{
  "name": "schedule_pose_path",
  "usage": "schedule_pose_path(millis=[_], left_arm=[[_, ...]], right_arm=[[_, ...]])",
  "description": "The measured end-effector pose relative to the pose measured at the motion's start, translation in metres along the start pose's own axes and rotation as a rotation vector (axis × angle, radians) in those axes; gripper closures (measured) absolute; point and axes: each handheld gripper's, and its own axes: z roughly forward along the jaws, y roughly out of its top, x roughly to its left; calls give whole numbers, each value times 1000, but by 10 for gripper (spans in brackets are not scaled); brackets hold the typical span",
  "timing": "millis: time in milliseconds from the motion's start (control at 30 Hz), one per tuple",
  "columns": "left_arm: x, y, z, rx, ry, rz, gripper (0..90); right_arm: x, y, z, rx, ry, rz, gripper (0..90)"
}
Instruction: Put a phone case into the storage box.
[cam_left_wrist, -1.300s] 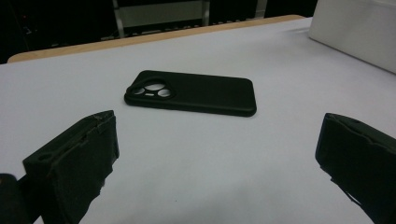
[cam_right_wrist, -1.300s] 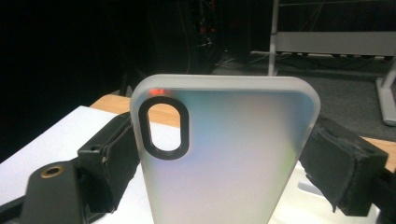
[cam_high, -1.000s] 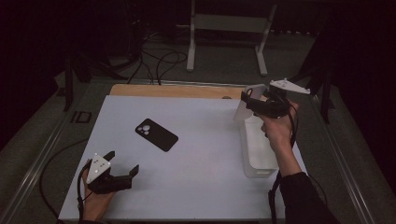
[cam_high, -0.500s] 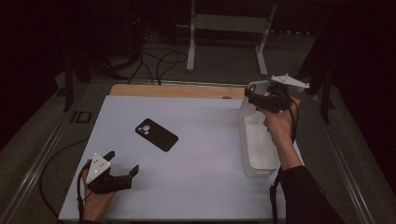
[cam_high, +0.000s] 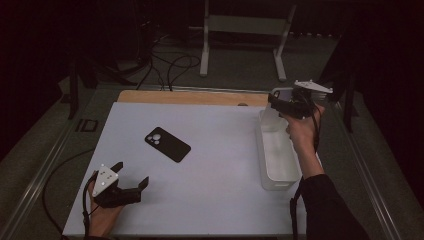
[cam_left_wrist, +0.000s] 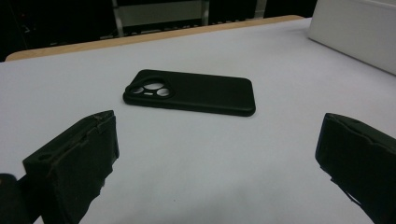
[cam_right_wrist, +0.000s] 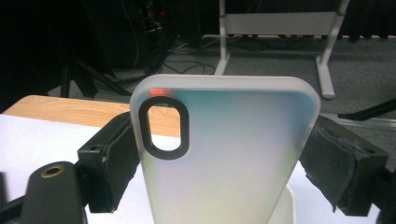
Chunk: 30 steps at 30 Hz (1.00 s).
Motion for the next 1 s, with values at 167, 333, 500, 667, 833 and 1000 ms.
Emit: schedule_pose_path(millis=[167,333,500,667,833,1000], left_arm=[[0,0,0,-2,1,-1,0],[0,0,0,-3,1,-2,0],[0,0,0,-6,-1,-3,0],[0,0,-1,-6,0,-3,0],[0,0,-1,-7,0,-3,0],[0,0,-1,-8,-1,-3,0]], right_arm=[[-5,-3,8,20,-33,5,169],[-8,-7,18,46,-59,16,168],[-8,-12,26,70,-84,8,168],[-7,-20,36,103,-100,8,168],[-9,-27,45,131,-113,24,167],[-10,-32,53,163,-126,21,167]])
